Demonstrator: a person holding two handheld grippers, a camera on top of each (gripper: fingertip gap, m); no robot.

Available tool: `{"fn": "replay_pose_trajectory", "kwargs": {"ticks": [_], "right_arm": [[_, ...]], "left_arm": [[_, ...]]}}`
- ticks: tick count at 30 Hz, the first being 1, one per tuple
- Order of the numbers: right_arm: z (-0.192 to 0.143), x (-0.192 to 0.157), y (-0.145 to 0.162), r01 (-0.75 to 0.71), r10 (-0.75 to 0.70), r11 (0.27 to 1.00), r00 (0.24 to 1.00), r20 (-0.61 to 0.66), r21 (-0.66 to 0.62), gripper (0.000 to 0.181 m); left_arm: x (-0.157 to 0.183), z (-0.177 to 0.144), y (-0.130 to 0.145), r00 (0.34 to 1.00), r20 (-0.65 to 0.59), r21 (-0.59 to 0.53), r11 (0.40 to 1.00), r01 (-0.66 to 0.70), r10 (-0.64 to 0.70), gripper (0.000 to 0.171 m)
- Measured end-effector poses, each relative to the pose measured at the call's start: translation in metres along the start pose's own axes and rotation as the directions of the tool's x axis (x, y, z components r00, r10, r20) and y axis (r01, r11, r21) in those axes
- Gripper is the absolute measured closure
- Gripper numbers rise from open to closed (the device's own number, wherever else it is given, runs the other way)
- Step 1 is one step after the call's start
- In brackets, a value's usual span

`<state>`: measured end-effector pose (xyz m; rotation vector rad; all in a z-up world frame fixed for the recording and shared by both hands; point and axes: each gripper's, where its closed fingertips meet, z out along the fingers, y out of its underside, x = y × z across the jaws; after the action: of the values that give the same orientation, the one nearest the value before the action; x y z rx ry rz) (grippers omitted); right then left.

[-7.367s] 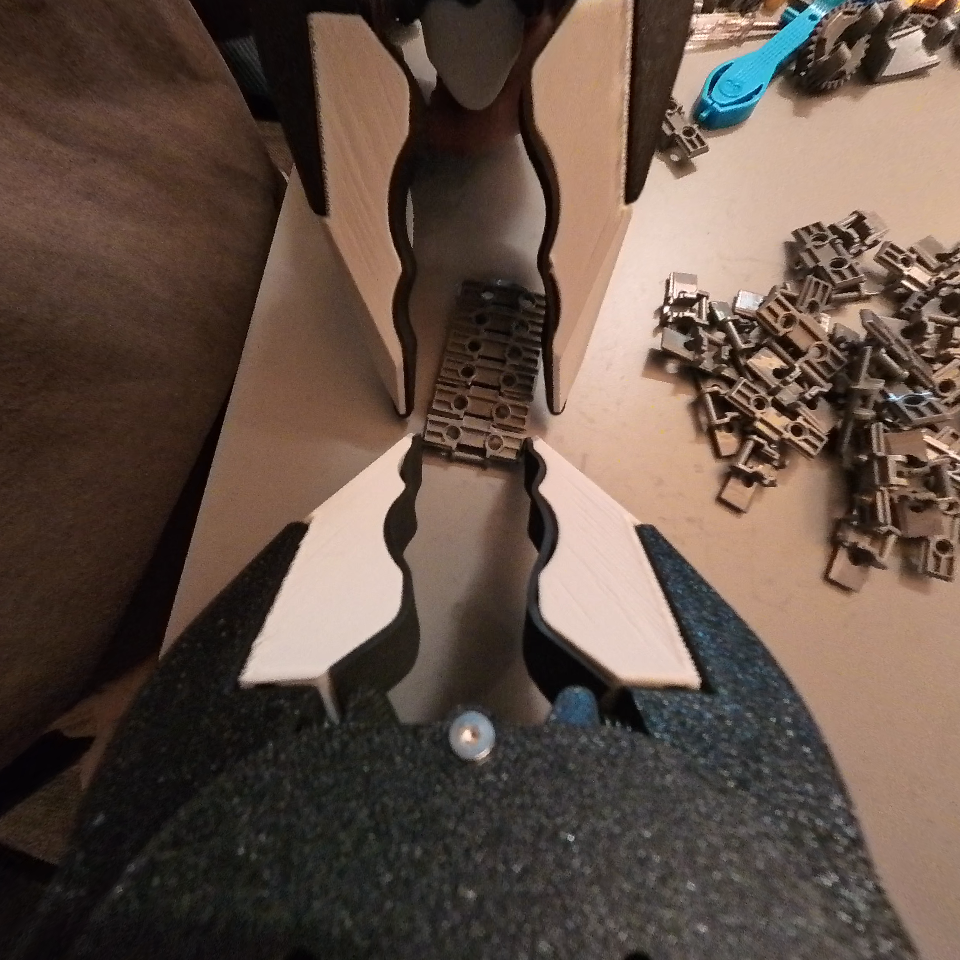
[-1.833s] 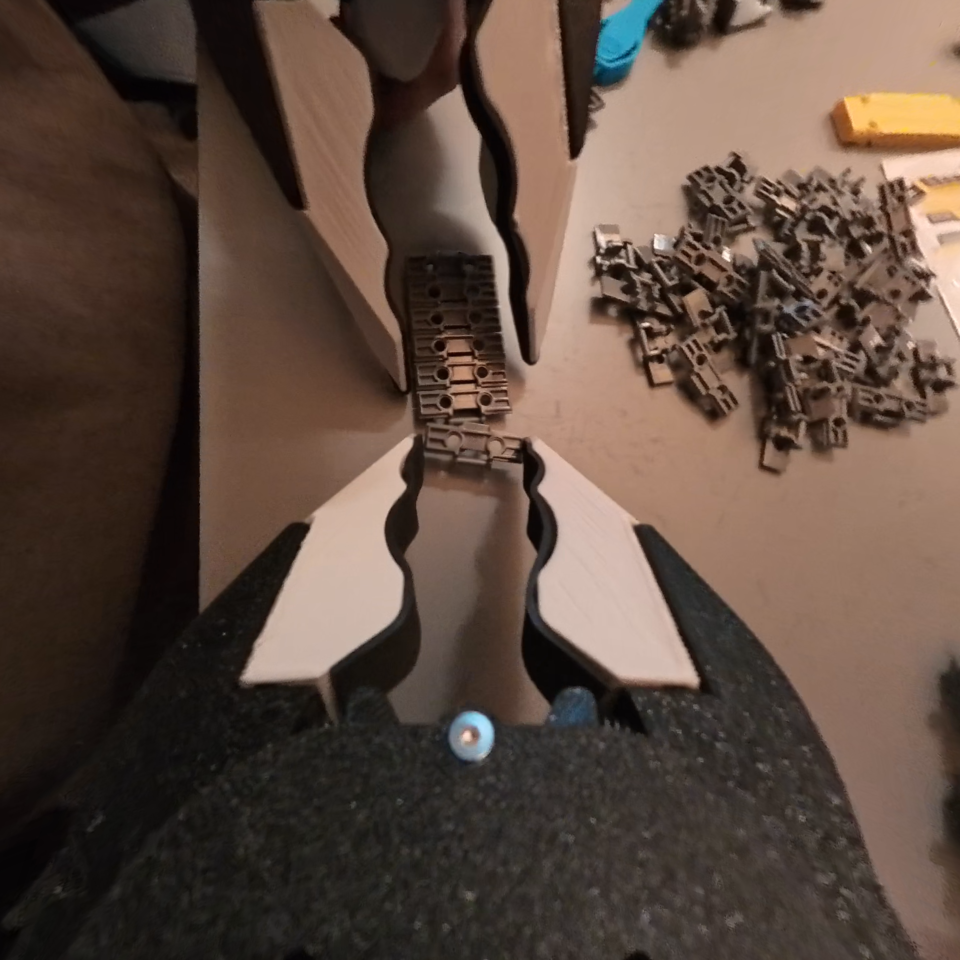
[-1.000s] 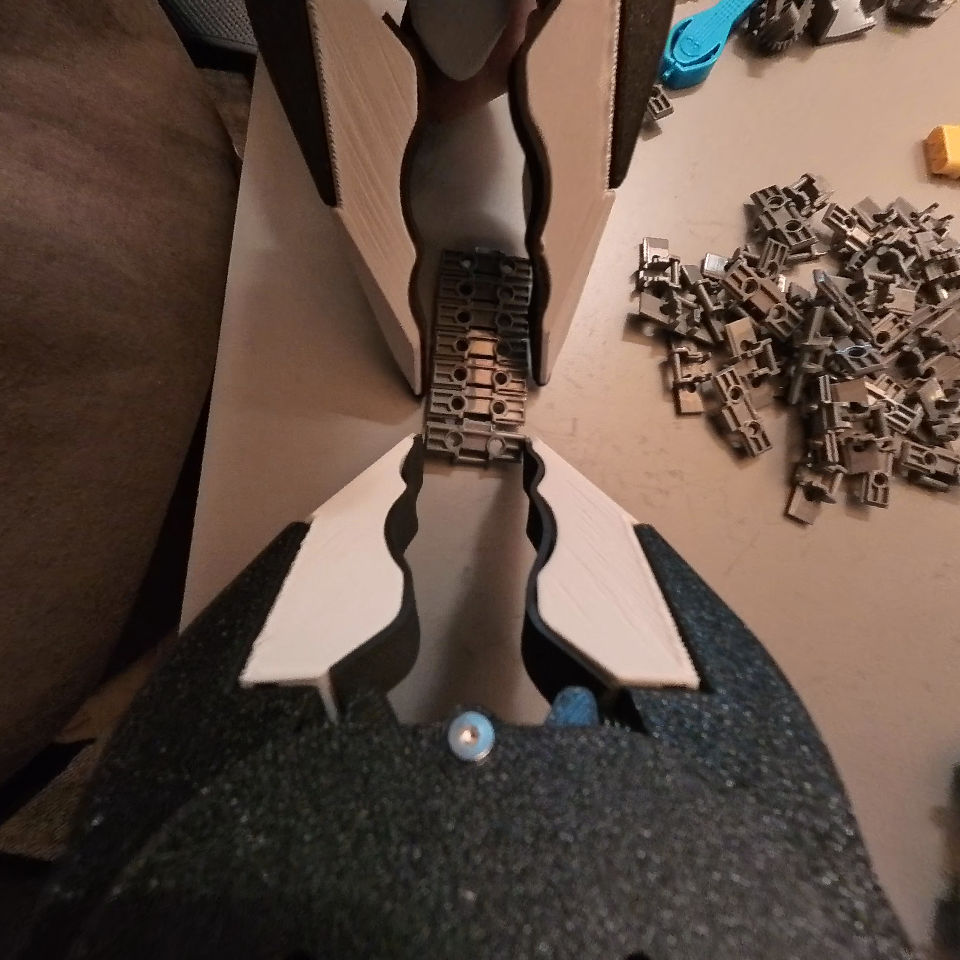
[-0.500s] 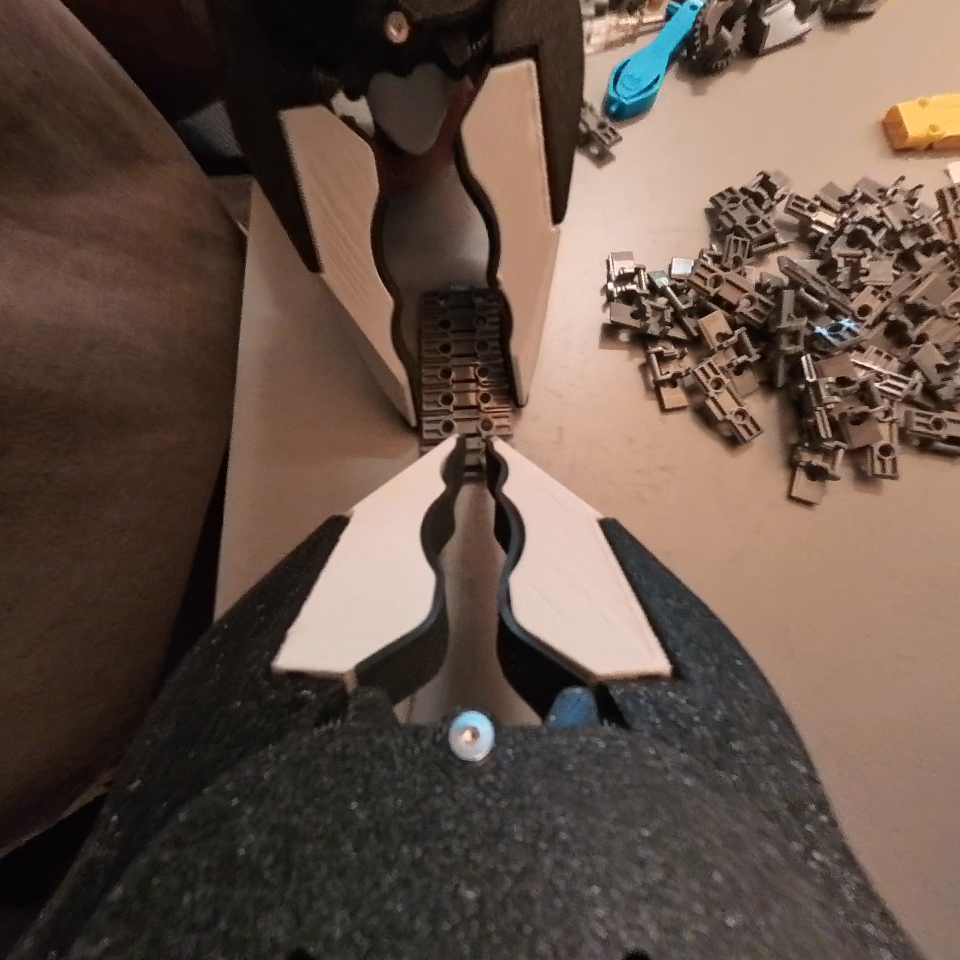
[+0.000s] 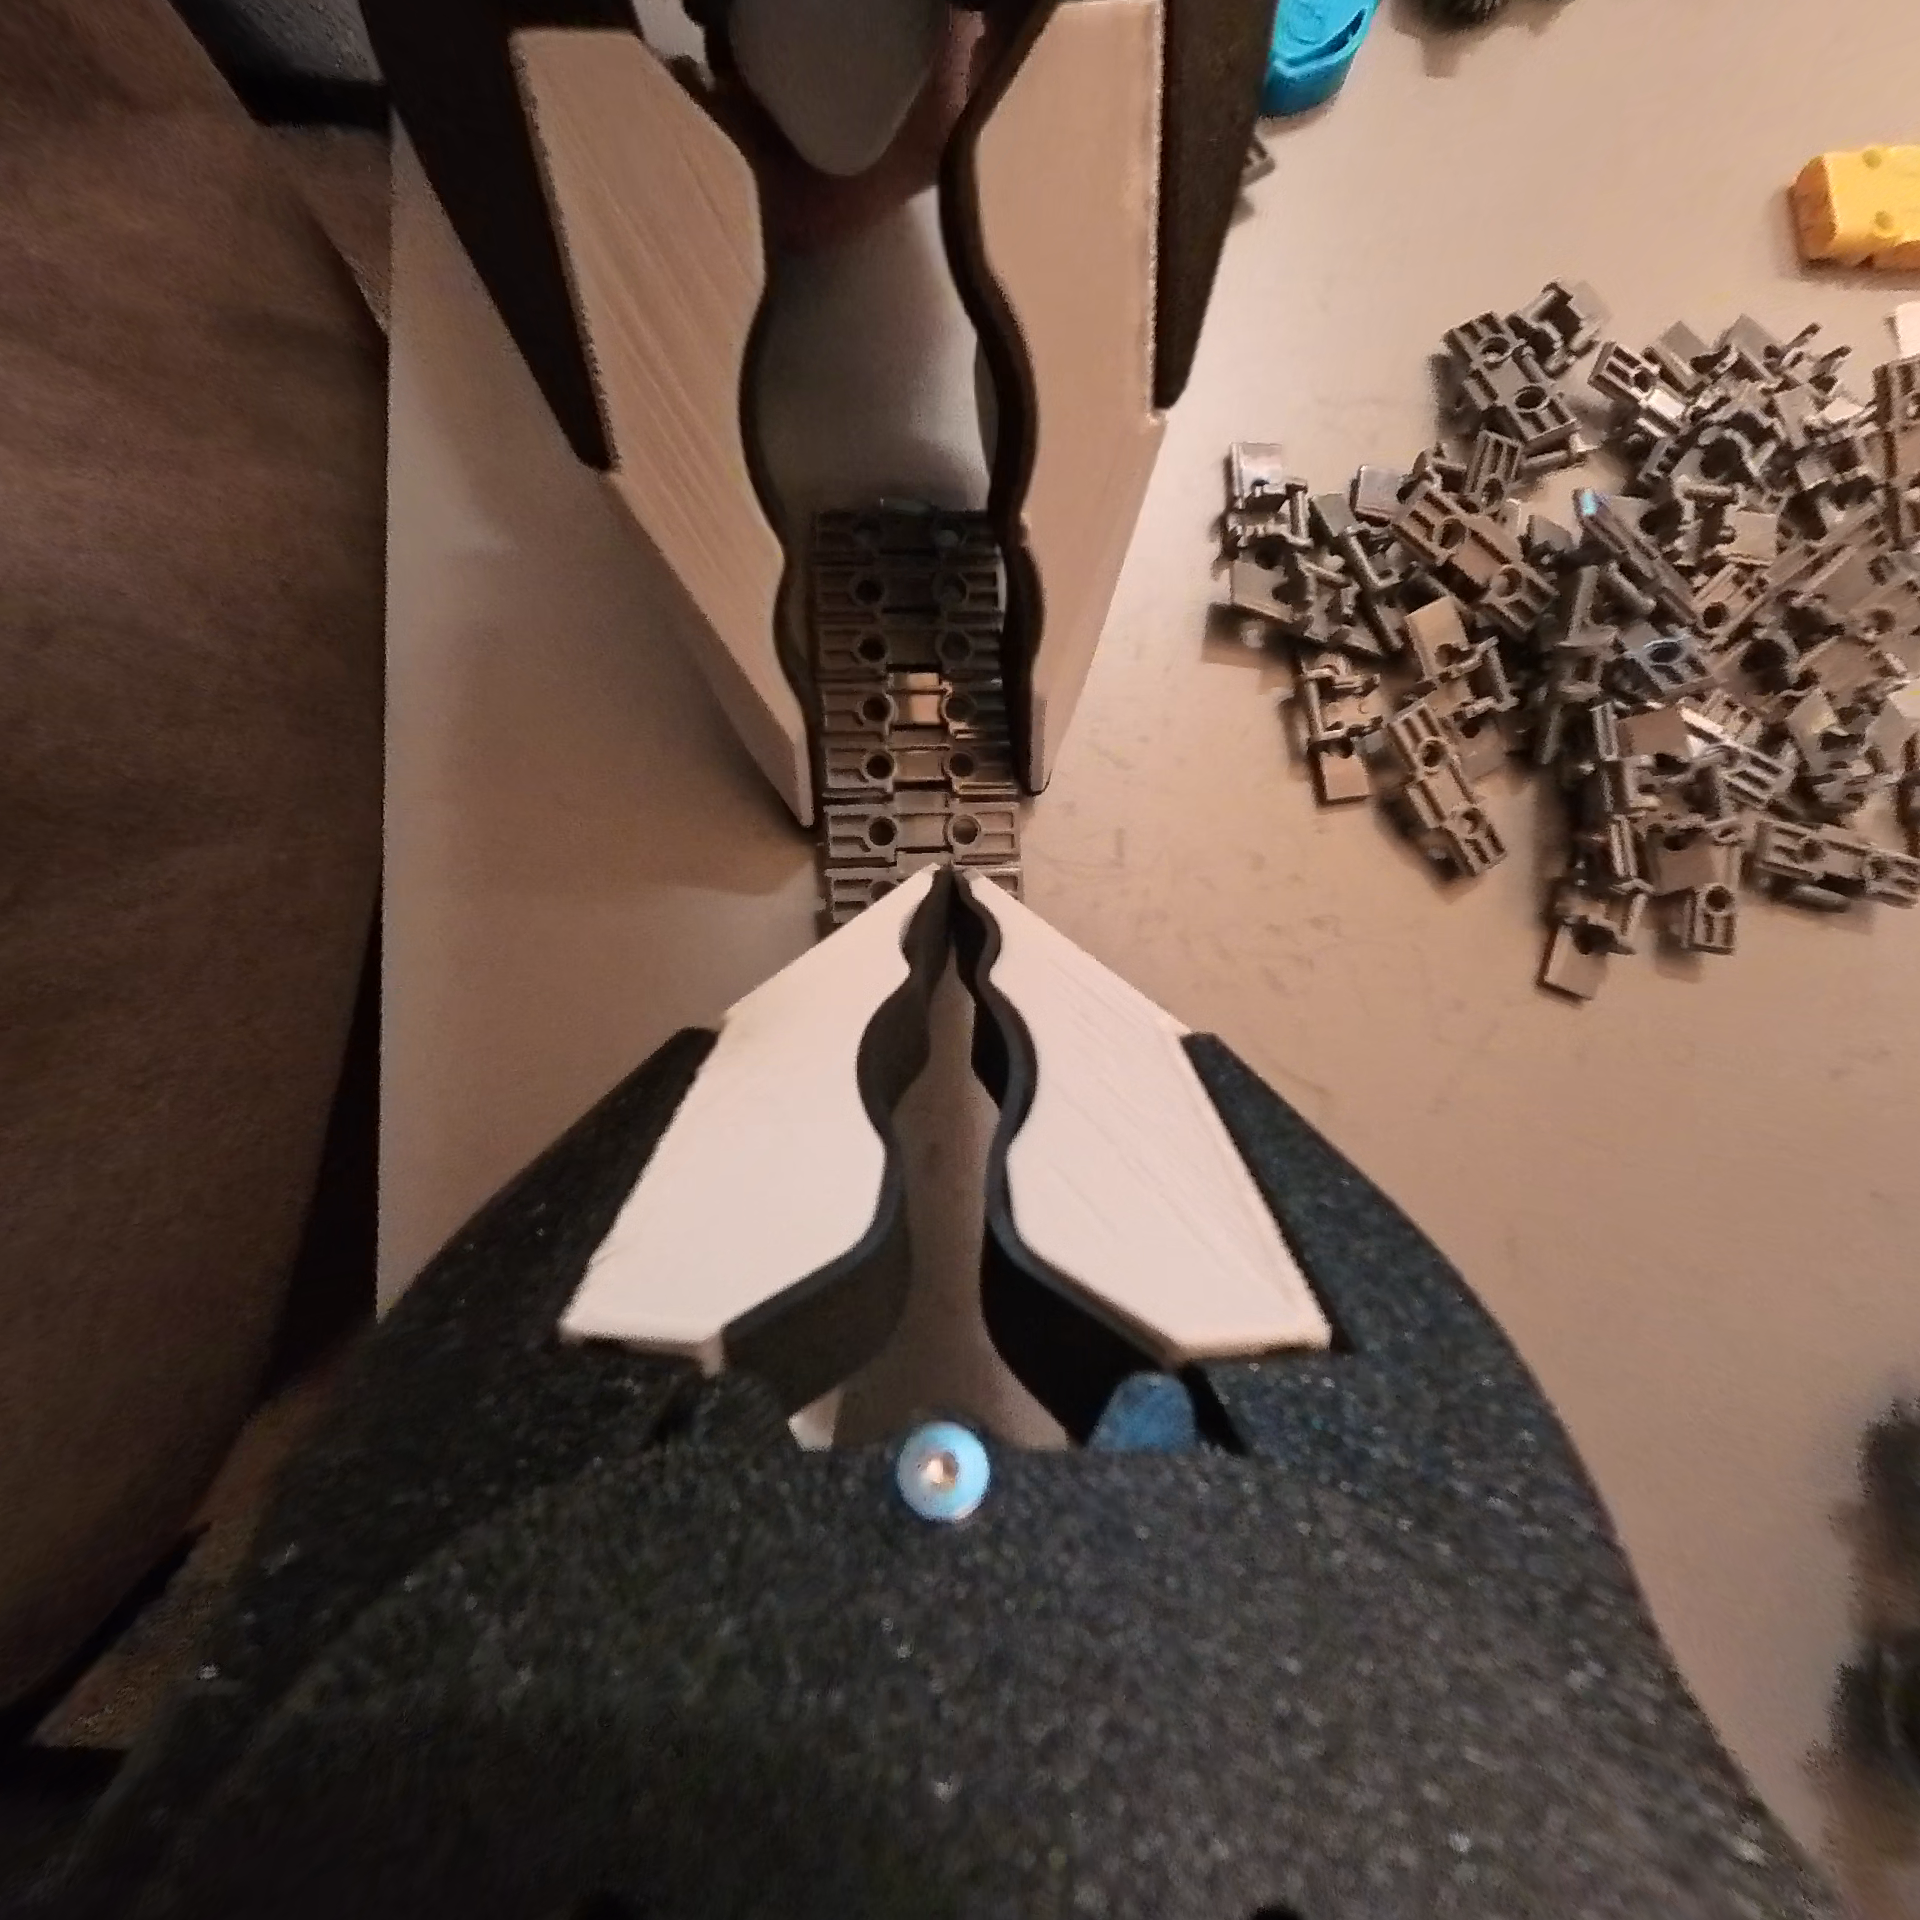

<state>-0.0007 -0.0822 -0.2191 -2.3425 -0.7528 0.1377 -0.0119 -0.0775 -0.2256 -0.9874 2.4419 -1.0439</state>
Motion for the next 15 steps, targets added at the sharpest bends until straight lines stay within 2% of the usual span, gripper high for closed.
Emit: {"fn": "replay_pose_trajectory", "kwargs": {"ticks": [11,15], "right_arm": [[0.0019,-0.0001,0.0001,0.027,-0.028,0.993,1.0,-0.002,-0.119,0.181],[0.0025,-0.0001,0.0001,-0.019,0.021,0.996,0.999,0.028,-0.091,0.181]], "left_arm": [[0.0021,0.0015,-0.0003,1.0,-0.01,-0.005,1.0,-0.018,0.018,0.135],[0.0022,0.0018,0.0,1.0,-0.007,-0.006,1.0,-0.021,0.021,0.135]]}}
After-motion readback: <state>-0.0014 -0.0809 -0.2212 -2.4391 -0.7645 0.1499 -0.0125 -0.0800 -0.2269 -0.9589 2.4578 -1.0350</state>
